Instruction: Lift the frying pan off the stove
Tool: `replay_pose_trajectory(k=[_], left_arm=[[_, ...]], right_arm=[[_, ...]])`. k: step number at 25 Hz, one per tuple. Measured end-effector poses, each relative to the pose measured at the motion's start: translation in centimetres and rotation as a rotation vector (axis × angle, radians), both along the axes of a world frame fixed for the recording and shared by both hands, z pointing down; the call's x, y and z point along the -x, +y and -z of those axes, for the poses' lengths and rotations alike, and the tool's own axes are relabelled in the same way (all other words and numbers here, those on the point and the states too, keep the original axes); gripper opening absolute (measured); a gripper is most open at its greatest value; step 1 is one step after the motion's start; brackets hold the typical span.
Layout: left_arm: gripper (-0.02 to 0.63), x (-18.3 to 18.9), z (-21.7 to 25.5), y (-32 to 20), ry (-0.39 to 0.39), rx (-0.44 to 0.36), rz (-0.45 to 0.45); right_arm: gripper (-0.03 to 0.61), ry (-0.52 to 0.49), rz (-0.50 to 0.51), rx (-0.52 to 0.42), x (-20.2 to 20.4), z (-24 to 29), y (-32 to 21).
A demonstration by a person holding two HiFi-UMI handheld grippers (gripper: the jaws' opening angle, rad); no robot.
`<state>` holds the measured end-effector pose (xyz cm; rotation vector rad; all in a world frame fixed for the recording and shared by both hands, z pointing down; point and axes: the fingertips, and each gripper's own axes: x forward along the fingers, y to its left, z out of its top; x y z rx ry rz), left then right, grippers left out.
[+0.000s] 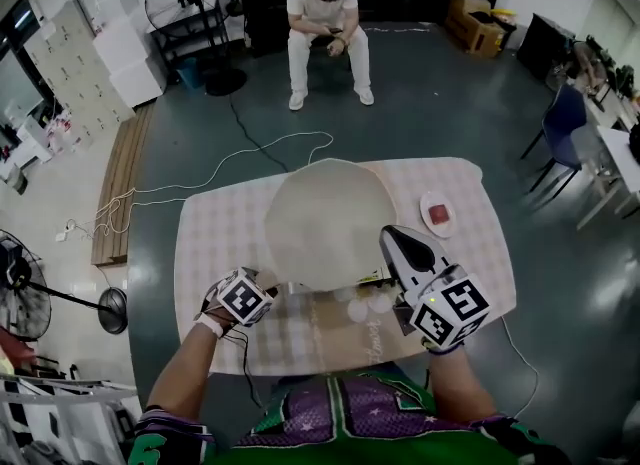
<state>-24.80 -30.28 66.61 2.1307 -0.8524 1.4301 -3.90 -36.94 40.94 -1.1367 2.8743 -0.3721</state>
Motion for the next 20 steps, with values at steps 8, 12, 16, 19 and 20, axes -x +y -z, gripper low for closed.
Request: replay_pose_trajectory(k=[8, 12, 16, 19, 20], left_arm=[[0.132, 0.1, 5.6, 4.0, 0.196, -0.189, 0.199], [0.131, 0.1, 8.7, 4.5, 0.280, -0.316, 0.235], [0.131, -0.7, 11.3, 5.0, 0.380, -0.421, 0.253], [0.130, -1.4, 14.3, 5.4, 0.421, -0.503, 0.251], [0.131, -1.7, 15.6, 5.6, 0.425, -0.529, 0.251]], right_arm=[[0.008, 0.015, -0.083, -0.048, -1.3, 3.2, 4.2], [0.008, 0.007, -0.126, -0.086, -2.1, 4.5, 6.7], [0.008, 0.038, -0.176, -0.089, -3.4, 3.5, 9.2], [0.008, 0.055, -0.194, -0.077, -4.2, 3.3, 10.6], [0.008, 0.056, -0.196, -0.072, -4.5, 3.4, 10.8]])
